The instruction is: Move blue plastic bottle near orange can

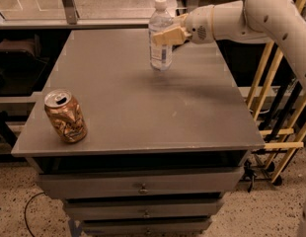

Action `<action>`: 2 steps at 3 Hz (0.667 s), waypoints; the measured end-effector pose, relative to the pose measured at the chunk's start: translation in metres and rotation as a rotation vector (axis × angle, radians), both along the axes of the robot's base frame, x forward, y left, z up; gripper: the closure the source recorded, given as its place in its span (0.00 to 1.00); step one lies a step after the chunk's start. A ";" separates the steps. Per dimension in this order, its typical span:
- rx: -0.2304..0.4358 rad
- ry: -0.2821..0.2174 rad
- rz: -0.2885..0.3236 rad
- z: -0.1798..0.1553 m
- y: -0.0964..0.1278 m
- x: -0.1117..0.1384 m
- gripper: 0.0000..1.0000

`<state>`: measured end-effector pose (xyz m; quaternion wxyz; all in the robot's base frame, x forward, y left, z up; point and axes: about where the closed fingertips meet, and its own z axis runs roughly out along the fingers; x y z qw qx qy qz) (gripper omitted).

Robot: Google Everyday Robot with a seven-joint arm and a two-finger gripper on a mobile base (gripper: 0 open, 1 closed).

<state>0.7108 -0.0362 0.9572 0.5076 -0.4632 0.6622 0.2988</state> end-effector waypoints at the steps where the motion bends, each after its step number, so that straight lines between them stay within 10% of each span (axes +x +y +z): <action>1: 0.003 -0.071 0.005 0.037 -0.012 -0.030 1.00; 2: 0.003 -0.071 0.005 0.037 -0.012 -0.030 1.00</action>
Offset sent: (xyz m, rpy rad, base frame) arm -0.0229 -0.0078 0.0282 0.0039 -0.0543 0.0067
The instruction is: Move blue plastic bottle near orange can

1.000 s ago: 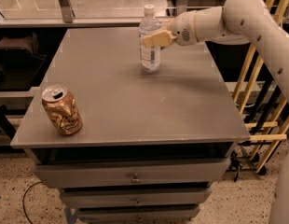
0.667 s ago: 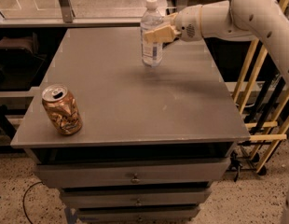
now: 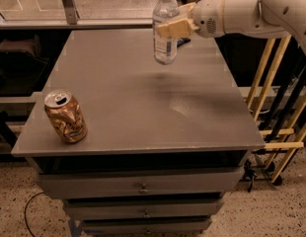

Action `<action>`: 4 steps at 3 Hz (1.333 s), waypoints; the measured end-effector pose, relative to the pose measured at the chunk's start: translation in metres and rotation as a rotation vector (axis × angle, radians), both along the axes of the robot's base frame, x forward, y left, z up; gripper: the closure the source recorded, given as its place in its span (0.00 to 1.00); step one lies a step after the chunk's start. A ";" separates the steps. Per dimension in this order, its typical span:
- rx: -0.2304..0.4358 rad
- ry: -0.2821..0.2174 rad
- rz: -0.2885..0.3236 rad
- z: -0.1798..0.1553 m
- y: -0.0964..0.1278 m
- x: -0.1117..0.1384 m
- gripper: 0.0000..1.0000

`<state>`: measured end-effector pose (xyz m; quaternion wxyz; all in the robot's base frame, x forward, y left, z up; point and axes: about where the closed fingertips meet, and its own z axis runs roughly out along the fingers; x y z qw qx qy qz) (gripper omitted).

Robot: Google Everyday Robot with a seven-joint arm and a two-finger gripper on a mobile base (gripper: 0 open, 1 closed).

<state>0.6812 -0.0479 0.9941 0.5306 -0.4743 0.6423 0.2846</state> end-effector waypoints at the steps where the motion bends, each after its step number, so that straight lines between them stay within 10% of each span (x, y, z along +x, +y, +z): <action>1: -0.023 0.028 0.077 -0.002 0.016 -0.017 1.00; 4: -0.100 0.166 0.422 -0.026 0.104 -0.112 1.00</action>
Offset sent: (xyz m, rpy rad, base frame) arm -0.1004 0.0792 -0.0100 -0.0894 0.1148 0.3598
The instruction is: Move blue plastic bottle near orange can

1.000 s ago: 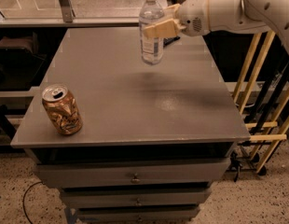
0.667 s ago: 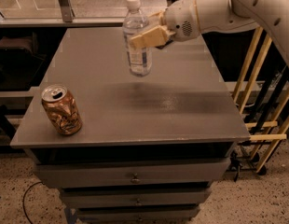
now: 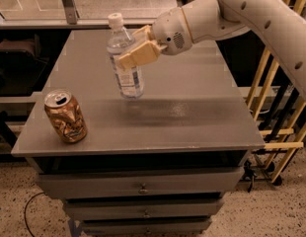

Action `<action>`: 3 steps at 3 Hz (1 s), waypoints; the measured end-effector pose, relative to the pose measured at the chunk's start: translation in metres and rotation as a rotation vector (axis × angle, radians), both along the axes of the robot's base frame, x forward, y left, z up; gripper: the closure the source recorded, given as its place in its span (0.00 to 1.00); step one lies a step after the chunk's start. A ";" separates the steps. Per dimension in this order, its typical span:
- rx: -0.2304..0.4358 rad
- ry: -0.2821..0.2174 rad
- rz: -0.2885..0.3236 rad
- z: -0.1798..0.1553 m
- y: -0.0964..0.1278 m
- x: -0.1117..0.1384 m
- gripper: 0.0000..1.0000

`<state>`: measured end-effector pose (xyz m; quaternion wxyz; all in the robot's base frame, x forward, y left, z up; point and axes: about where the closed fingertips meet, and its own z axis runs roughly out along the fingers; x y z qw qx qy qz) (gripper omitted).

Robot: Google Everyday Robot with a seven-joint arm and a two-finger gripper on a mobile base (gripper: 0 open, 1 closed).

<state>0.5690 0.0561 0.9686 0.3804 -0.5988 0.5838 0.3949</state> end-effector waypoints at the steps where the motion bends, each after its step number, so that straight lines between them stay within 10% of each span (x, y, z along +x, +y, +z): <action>1: 0.000 0.000 0.000 0.000 0.000 0.000 1.00; 3: 0.055 0.041 0.089 -0.018 0.016 -0.026 1.00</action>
Offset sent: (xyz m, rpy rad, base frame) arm -0.0227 0.0073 -0.0187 0.0418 0.0524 0.0784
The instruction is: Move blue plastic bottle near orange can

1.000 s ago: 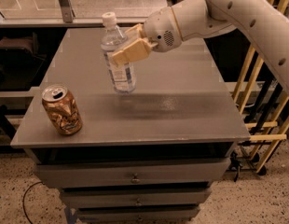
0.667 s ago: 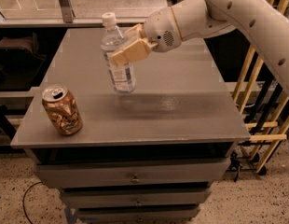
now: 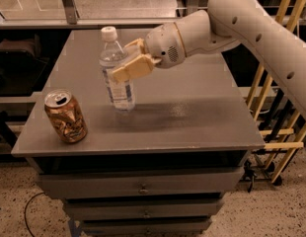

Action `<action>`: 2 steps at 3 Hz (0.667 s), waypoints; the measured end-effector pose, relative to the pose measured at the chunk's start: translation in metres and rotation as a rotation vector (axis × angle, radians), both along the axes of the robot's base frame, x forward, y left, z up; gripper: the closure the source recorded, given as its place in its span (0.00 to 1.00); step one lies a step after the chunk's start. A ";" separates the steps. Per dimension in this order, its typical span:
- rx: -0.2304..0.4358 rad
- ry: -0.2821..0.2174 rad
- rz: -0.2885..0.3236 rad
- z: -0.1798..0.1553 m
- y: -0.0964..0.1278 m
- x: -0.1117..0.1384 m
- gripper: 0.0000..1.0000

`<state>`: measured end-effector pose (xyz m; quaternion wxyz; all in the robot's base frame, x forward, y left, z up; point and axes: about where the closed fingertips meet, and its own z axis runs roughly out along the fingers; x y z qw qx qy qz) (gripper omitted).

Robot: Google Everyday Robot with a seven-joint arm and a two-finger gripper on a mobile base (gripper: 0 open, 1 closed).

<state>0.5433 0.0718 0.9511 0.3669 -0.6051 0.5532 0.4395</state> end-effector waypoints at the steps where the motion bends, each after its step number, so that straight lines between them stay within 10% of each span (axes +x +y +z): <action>1: 0.025 0.000 0.056 -0.007 0.015 -0.010 1.00; 2: 0.037 -0.018 0.104 -0.013 0.031 -0.015 1.00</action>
Offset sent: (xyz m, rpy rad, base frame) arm -0.0174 0.0470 -0.0210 0.0510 -0.0461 0.1565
